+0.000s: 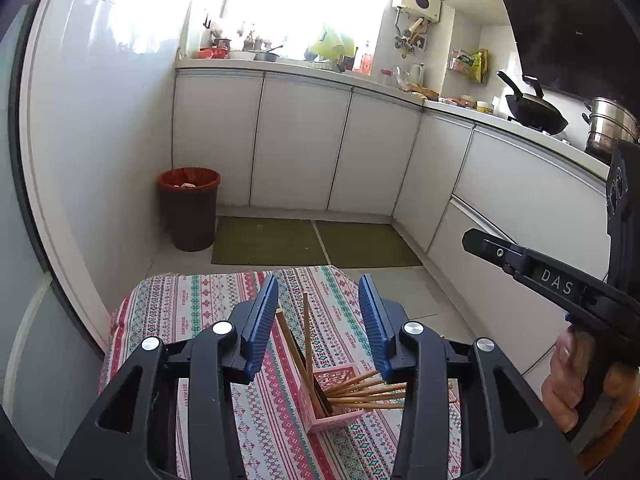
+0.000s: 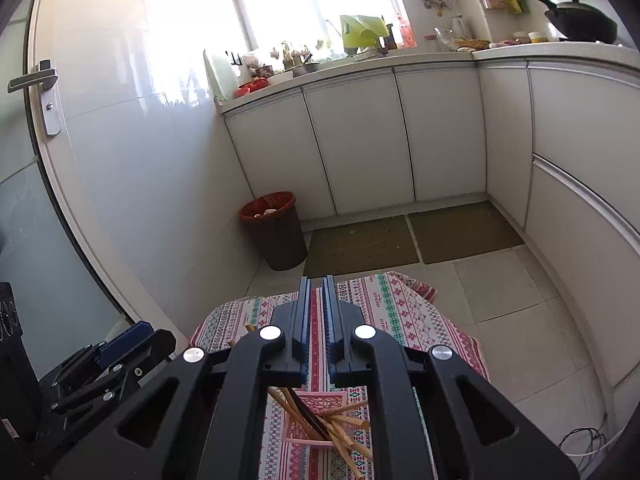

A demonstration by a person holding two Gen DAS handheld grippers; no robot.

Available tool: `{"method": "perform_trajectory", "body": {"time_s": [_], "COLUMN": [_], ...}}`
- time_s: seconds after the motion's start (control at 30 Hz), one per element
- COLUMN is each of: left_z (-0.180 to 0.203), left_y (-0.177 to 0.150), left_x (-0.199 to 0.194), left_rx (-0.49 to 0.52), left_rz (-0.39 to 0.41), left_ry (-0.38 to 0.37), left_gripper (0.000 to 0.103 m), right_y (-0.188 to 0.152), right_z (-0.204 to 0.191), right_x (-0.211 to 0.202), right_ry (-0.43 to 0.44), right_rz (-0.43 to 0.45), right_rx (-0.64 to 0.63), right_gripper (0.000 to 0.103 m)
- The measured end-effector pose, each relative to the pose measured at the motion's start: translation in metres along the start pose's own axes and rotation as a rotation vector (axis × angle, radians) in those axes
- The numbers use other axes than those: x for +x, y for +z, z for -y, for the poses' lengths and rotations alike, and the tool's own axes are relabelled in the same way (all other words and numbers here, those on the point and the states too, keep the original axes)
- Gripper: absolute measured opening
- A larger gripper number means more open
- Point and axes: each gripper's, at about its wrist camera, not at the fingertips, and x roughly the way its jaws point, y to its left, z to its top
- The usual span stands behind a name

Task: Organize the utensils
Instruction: 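Open both tools and raise them away from the pink holder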

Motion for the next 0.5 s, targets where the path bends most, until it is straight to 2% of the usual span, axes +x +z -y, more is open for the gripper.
{"method": "perform_trajectory", "body": {"time_s": [0.23, 0.37, 0.4, 0.43, 0.5], "left_z": [0.013, 0.018, 0.020, 0.021, 0.023], "left_y": [0.000, -0.003, -0.004, -0.004, -0.006], "left_x": [-0.020, -0.031, -0.034, -0.036, -0.041], "left_rx": [0.029, 0.040, 0.041, 0.042, 0.045], "left_rz": [0.016, 0.022, 0.026, 0.029, 0.033], "left_ry": [0.016, 0.032, 0.038, 0.043, 0.054], "left_gripper": [0.046, 0.056, 0.057, 0.060, 0.064], "right_y": [-0.013, -0.020, -0.022, -0.025, -0.029], "right_z": [-0.008, -0.010, -0.009, -0.008, -0.006], "right_x": [-0.028, -0.038, -0.041, -0.044, -0.051], "right_ry": [-0.063, -0.085, -0.092, -0.102, -0.120], "right_rz": [0.010, -0.006, -0.008, -0.009, -0.008], "right_rx": [-0.056, -0.062, -0.062, -0.061, -0.062], "right_gripper": [0.008, 0.009, 0.016, 0.029, 0.042]}}
